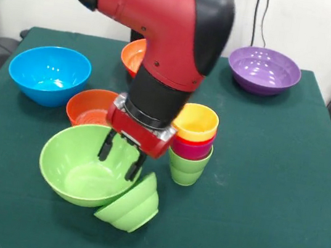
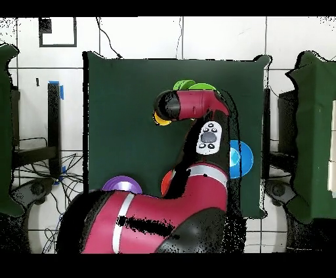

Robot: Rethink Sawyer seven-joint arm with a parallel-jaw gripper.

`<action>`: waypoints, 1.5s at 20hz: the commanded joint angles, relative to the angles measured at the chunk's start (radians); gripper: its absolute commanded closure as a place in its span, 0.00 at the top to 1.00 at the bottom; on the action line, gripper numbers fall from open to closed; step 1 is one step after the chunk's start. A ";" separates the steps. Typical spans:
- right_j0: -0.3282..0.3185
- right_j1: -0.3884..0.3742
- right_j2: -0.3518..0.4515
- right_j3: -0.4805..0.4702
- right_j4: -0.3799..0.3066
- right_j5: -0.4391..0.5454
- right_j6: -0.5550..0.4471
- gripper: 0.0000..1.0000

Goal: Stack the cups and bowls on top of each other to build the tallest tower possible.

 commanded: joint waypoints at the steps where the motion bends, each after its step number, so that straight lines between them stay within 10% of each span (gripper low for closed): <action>1: 0.070 0.063 -0.001 -0.104 0.097 0.028 0.253 1.00; 11: 0.119 0.103 -0.068 -0.185 0.194 0.100 0.246 1.00; 22: -0.029 -0.155 0.060 0.149 0.124 -0.009 -0.110 1.00; 30: -0.075 -0.228 0.098 0.203 0.094 0.034 -0.137 1.00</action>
